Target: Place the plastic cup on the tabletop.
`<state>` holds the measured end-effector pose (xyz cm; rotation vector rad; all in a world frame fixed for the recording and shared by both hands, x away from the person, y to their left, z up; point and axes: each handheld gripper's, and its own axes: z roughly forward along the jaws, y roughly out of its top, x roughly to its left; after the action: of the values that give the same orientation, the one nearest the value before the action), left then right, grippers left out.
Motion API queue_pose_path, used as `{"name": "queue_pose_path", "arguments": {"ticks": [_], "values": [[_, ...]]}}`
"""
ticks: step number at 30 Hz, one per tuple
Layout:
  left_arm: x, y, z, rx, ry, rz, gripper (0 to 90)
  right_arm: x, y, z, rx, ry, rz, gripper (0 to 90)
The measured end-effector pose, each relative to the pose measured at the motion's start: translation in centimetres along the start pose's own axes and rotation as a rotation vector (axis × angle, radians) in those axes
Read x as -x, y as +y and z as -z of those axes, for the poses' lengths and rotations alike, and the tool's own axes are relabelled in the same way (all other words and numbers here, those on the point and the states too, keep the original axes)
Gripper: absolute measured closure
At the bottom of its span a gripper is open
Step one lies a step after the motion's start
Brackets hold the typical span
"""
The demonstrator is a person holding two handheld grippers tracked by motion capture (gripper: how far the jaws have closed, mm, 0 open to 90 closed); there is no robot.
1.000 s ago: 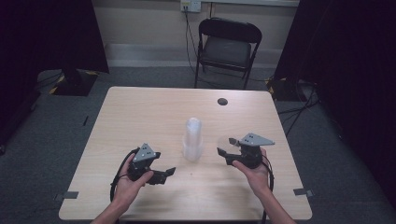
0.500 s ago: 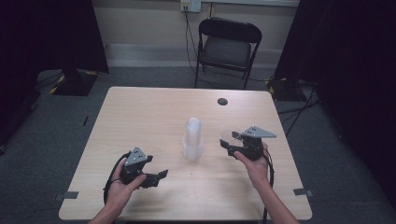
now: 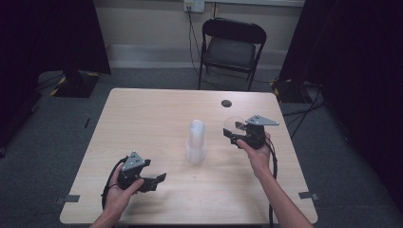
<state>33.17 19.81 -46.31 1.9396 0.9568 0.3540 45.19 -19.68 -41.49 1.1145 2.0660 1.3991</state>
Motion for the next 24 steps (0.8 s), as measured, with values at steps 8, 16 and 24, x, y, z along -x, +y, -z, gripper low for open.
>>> {"name": "queue_pose_path", "arguments": {"ticks": [8,16,24], "values": [[-0.1,-0.5,0.2,0.003,-0.003,0.021,15.9,1.0,-0.3,-1.9,-0.008,-0.030,-0.036,34.4],[-0.3,-0.8,0.5,0.010,0.006,0.028,16.0,1.1,-1.0,-3.4,0.003,-0.046,-0.056,34.2],[-0.1,-0.9,0.4,0.004,-0.003,0.008,16.0,1.2,-1.6,-5.1,-0.001,-0.047,-0.086,32.6]]}}
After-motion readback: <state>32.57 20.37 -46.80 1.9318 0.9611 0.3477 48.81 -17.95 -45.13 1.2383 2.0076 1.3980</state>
